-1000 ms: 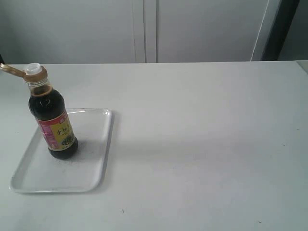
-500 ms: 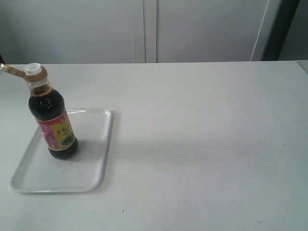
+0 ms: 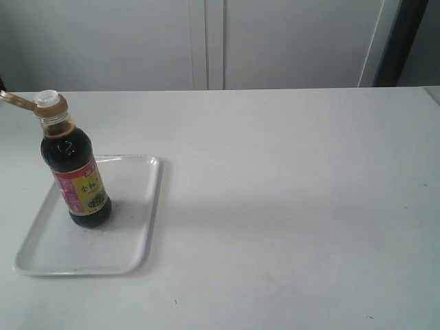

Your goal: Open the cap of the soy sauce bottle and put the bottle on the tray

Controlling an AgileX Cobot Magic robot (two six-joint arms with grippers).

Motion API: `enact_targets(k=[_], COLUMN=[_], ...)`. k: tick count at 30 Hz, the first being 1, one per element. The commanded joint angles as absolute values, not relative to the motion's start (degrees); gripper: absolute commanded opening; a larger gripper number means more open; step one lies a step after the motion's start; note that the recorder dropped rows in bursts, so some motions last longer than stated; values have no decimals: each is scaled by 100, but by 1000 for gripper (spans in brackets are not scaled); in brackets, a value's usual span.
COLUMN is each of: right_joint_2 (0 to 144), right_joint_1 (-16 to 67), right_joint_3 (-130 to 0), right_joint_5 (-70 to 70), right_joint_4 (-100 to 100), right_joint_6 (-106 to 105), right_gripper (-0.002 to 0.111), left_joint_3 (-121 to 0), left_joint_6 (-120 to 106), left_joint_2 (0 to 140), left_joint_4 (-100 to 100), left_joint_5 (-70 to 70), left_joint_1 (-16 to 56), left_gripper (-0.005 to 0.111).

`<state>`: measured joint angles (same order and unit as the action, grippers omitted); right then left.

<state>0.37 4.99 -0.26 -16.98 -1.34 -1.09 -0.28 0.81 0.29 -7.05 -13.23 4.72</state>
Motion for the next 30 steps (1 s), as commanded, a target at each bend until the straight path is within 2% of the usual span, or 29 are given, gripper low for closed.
enact_targets(k=[1,30], right_joint_2=[0,0], right_joint_1=[456,456], right_joint_3=[0,0], right_joint_5=[-1816,-1917], right_joint_4=[-103,-103], right_joint_6=[-134,-134], right_gripper=[0,0], left_joint_3=[0,0], left_joint_6=[131,131], left_joint_2=[0,0], left_joint_4=[-738,-717], left_joint_5=[-1327,-1327], left_joint_1=[471,471], left_gripper=[0,0])
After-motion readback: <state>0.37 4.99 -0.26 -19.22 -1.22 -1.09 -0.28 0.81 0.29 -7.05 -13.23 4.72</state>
